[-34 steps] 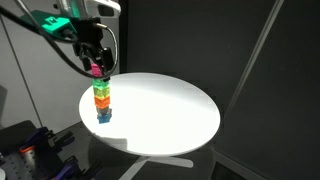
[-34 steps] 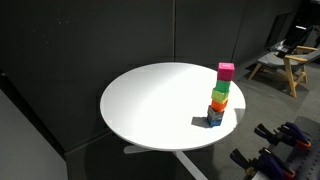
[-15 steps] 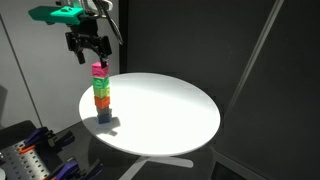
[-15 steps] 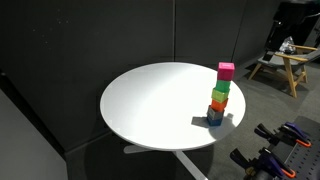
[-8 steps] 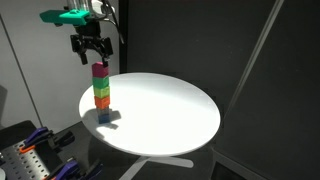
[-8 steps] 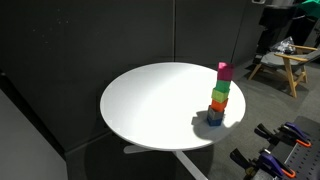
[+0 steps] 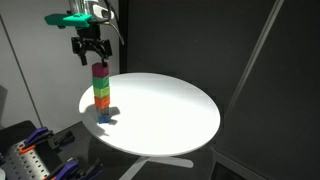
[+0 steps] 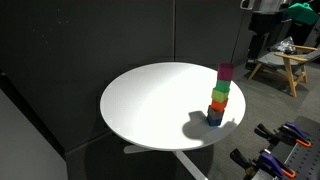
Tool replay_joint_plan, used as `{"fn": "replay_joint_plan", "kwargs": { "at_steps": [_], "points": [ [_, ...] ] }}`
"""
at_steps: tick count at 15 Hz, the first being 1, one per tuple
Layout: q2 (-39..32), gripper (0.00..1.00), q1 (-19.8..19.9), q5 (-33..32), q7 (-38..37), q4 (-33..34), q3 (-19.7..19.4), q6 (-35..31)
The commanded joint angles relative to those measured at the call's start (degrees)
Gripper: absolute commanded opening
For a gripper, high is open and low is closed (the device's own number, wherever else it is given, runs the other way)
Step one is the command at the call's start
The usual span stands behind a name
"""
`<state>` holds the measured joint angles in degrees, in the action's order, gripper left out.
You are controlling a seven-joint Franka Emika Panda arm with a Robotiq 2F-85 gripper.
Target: Lift the pink building block and put it on the table
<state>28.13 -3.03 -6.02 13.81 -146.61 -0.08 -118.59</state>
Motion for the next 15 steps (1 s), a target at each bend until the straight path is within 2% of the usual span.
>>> {"fn": "replay_joint_plan", "kwargs": {
  "at_steps": [1,9,15],
  "points": [
    [-0.54,1.0,-1.22,0.81,-0.5,1.96,0.44,2.0],
    [-2.3,1.0,-1.61,0.51,-1.82,3.68,1.08,1.36],
    [-6.14,1.0,-1.45,0.26,-3.87,6.58,1.85,1.07]
  ]
}}
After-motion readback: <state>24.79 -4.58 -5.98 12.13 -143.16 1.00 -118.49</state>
